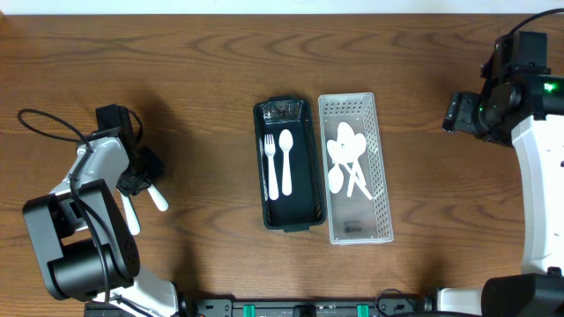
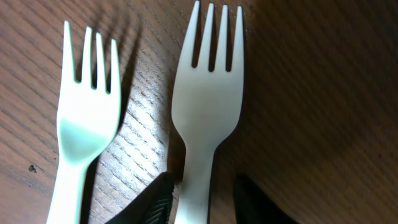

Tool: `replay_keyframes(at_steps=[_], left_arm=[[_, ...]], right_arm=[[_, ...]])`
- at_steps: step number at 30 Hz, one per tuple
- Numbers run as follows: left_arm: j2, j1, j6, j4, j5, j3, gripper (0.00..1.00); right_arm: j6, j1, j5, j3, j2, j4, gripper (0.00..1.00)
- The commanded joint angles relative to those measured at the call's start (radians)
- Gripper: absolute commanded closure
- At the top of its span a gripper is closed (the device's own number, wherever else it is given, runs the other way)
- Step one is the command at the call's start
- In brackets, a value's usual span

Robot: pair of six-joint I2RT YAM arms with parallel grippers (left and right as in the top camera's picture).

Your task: Pack container

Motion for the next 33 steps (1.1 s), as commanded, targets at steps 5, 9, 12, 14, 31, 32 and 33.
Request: replay_keyframes(at_steps=[5, 9, 12, 14, 31, 32, 33], left_arm=[[0.013, 0.004, 0.006, 0.001, -0.004, -0.003, 0.79], [0.013, 0.004, 0.006, 0.001, -0.004, -0.003, 0.81], [0.013, 0.004, 0.006, 0.001, -0.004, -0.003, 0.86], [0.013, 0.004, 0.006, 0.001, -0.004, -0.003, 0.86], [0.013, 0.004, 0.007, -0.001, -0.004, -0.003, 0.91], [0.013, 0.004, 0.007, -0.003, -0.004, -0.003, 0.92], [0.013, 0.004, 0.007, -0.005, -0.004, -0.003, 0.93]], right_arm=[[-0.014, -0.001, 0.002, -0.001, 0.003, -0.004, 0.19], [-0.014, -0.001, 0.002, -0.001, 0.003, -0.010, 0.19], [-0.014, -0.001, 0.003, -0.001, 0.003, -0.019, 0.19], [-0.014, -0.001, 0.003, -0.001, 0.003, -0.020, 0.19], [-0.014, -0.001, 0.003, -0.001, 0.003, -0.055, 0.18], [-0.014, -0.001, 0.002, -0.001, 0.003, -0.056, 0.19], [-0.014, -0.001, 0.002, -0.001, 0.003, -0.056, 0.18]])
